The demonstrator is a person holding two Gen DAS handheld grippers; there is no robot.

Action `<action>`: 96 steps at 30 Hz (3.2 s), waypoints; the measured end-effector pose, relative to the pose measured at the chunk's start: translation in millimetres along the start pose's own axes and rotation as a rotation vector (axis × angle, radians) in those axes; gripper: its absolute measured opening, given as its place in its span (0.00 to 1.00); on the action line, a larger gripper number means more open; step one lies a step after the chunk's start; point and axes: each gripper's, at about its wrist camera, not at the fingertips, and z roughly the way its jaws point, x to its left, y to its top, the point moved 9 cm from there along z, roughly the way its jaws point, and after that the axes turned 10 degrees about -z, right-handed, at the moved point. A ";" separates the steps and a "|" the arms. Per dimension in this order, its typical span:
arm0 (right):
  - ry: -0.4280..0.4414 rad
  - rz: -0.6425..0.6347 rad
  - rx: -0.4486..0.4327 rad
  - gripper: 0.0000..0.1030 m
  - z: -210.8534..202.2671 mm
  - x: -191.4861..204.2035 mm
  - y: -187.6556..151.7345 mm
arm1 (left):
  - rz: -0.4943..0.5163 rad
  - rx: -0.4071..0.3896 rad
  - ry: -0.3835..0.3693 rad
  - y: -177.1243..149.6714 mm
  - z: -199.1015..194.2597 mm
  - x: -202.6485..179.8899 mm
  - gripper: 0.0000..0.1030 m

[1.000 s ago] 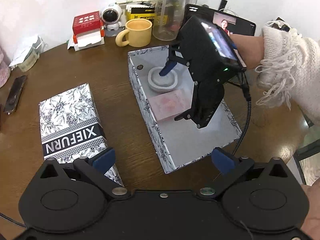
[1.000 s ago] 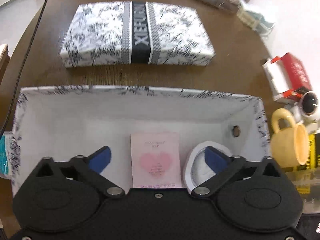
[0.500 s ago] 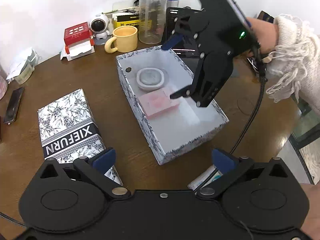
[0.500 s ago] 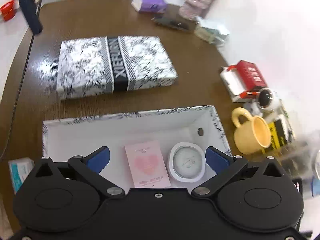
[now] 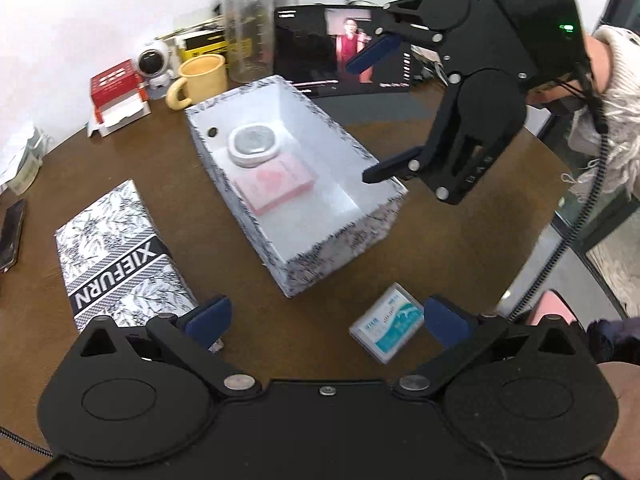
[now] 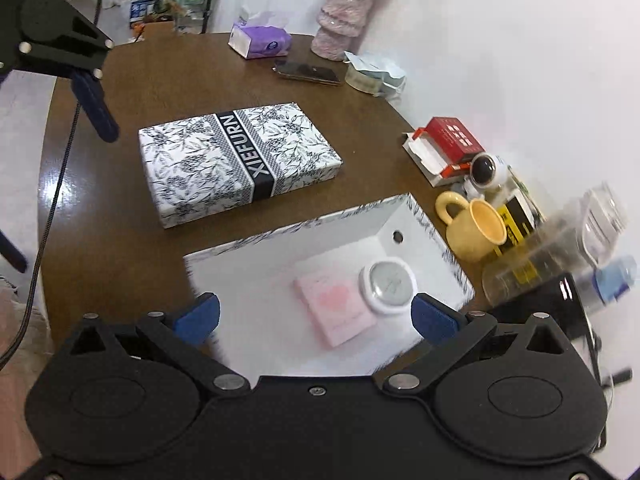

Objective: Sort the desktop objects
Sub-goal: 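Open the right gripper beside the compact and lift away, then reach the left gripper to the clear floss-pick box and grasp it, then carry the floss-pick box with the left gripper into the open floral box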

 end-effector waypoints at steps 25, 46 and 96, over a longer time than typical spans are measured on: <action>-0.016 0.230 0.147 1.00 -40.8 123.3 -103.3 | 0.280 0.117 -0.075 -51.2 93.0 -66.9 1.00; 0.090 0.270 0.145 1.00 -15.4 155.9 -125.2 | 0.513 0.170 -0.011 -73.8 167.8 -73.6 0.84; 0.087 0.334 0.075 1.00 -26.7 101.0 -67.5 | 0.498 -0.058 -0.079 16.3 37.9 -84.2 0.57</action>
